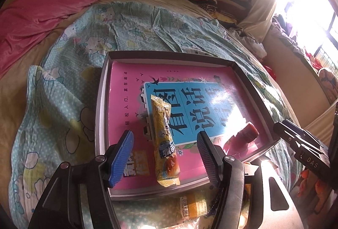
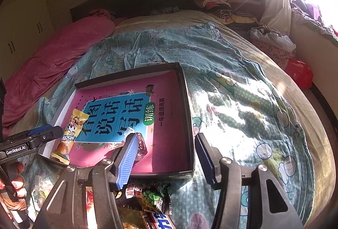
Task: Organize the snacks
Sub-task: 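Open the left tool releasing the yellow stick while the right tool releases the brown cup into the tray, then withdraw both open tools from the tray back toward the snack pile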
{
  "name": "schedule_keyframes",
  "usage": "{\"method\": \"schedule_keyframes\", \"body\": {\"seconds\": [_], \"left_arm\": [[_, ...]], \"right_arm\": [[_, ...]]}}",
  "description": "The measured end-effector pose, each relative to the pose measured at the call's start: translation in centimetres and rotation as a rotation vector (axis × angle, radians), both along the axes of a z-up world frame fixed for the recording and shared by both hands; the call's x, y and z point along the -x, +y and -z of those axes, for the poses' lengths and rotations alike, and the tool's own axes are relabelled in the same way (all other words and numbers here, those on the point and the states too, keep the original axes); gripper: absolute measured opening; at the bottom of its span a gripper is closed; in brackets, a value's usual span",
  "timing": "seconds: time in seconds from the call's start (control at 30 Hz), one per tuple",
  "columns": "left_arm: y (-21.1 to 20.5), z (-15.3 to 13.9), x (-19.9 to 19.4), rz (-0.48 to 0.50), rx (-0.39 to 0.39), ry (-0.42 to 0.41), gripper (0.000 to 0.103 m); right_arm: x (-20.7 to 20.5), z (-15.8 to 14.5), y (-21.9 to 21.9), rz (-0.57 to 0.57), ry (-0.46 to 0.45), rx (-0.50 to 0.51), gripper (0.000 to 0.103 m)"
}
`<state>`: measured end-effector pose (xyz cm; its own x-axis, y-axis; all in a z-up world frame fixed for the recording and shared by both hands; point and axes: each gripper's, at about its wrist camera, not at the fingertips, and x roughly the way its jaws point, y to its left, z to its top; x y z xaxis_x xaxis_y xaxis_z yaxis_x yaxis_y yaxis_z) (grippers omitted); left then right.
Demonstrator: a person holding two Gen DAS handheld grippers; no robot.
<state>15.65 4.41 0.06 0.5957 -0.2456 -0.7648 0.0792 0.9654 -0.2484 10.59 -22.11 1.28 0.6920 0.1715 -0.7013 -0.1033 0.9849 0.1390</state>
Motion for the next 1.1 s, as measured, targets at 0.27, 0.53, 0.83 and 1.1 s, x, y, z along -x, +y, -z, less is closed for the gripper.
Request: {"method": "schedule_keyframes", "body": {"seconds": [0.27,0.53,0.83,1.1], "left_arm": [[0.3,-1.6,1.2,-0.010,0.006,-0.065,0.074],[1.7,-2.5,1.9,-0.059,0.027,-0.091,0.078],[2.3,-3.4,2.6,-0.069,0.043,-0.112,0.080],[2.0,-3.9,3.2,-0.052,0.045,-0.123,0.080]], "right_arm": [[0.2,-0.4,0.3,-0.008,-0.015,-0.003,0.061],[0.4,-0.7,1.0,-0.025,-0.026,0.002,0.065],[0.7,-1.0,1.2,-0.030,-0.040,0.000,0.068],[1.0,-1.5,1.4,-0.039,-0.064,-0.004,0.072]]}}
